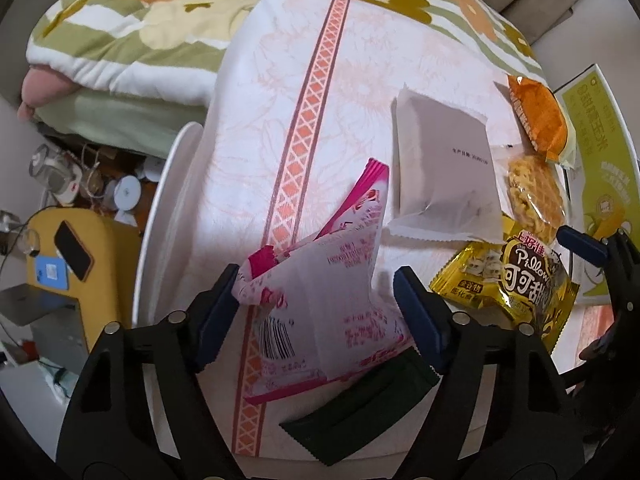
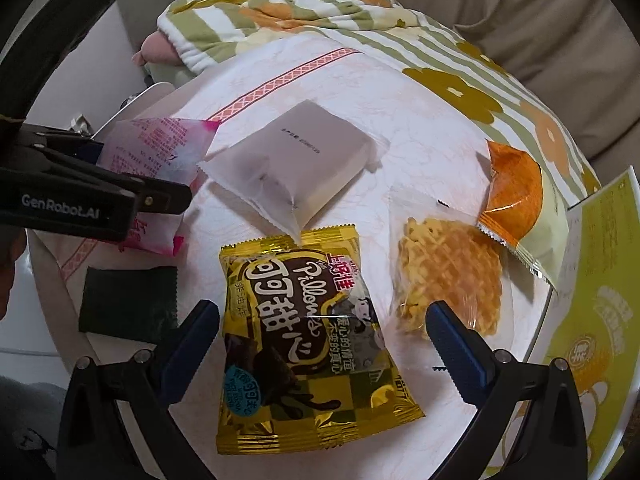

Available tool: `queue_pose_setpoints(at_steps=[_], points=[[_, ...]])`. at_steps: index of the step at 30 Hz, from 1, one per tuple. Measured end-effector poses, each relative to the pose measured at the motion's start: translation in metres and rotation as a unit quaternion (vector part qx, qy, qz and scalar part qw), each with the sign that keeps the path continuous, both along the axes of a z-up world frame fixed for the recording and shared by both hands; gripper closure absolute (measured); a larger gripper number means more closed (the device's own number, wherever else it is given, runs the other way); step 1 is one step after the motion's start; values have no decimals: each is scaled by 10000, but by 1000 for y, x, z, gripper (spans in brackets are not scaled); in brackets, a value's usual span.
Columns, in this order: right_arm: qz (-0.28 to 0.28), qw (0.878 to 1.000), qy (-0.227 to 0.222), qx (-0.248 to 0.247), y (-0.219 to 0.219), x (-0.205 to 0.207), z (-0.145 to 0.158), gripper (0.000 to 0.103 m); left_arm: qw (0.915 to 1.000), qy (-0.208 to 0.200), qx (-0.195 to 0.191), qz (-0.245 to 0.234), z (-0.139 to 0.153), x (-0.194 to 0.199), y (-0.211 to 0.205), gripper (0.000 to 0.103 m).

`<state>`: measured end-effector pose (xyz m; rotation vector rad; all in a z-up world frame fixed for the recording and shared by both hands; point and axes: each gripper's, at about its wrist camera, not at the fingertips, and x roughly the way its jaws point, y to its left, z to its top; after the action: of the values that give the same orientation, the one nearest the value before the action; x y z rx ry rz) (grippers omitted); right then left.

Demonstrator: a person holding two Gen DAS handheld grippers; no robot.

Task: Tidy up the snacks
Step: 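Grasp the white pink-edged bag with left tool while right tool grasps gold Pillows bag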

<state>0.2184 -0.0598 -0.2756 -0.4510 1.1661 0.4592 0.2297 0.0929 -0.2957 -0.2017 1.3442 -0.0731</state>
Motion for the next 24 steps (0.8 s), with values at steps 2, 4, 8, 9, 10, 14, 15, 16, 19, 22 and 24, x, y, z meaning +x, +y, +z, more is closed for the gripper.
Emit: queue_pose_setpoints(at_steps=[2,4,8,9,10,14,15,16,19,22,24], points=[[50,10000,1,2,0,-2,0,0,9999,-20,105,-60,-1,-1,-2,32],[82,10000,6,36,0,-4,0,1,9997,-46,233,-115,0,-2,-4,39],[137,9998,69,84,5,-8,-2,10,9992,-93,331,-220,1,-6,-1,51],[140,9998,82,98,7,-10,-2,12,9991,-94,330,-232,1,-6,0,52],[147,9998,94,112,8,-10,-3,13,9990,-92,349,-246,2,-7,0,52],[115,9998,78,166,9,-9,-4,13,9992,-102,315,-226,6,-10,4,56],[98,9997,86,201,8,-8,-5,13,9992,-116,307,-206,8,-11,5,56],[76,9996,94,248,8,-7,-5,13,9993,-140,294,-184,11,-12,7,56],[-3,9992,147,378,5,-3,-8,20,9994,-186,252,-148,17,-16,11,56],[-130,9986,223,453,4,-1,-13,32,9995,-207,207,-137,22,-19,13,56],[-232,9981,245,511,3,-2,-16,32,9994,-235,187,-143,25,-20,14,56]])
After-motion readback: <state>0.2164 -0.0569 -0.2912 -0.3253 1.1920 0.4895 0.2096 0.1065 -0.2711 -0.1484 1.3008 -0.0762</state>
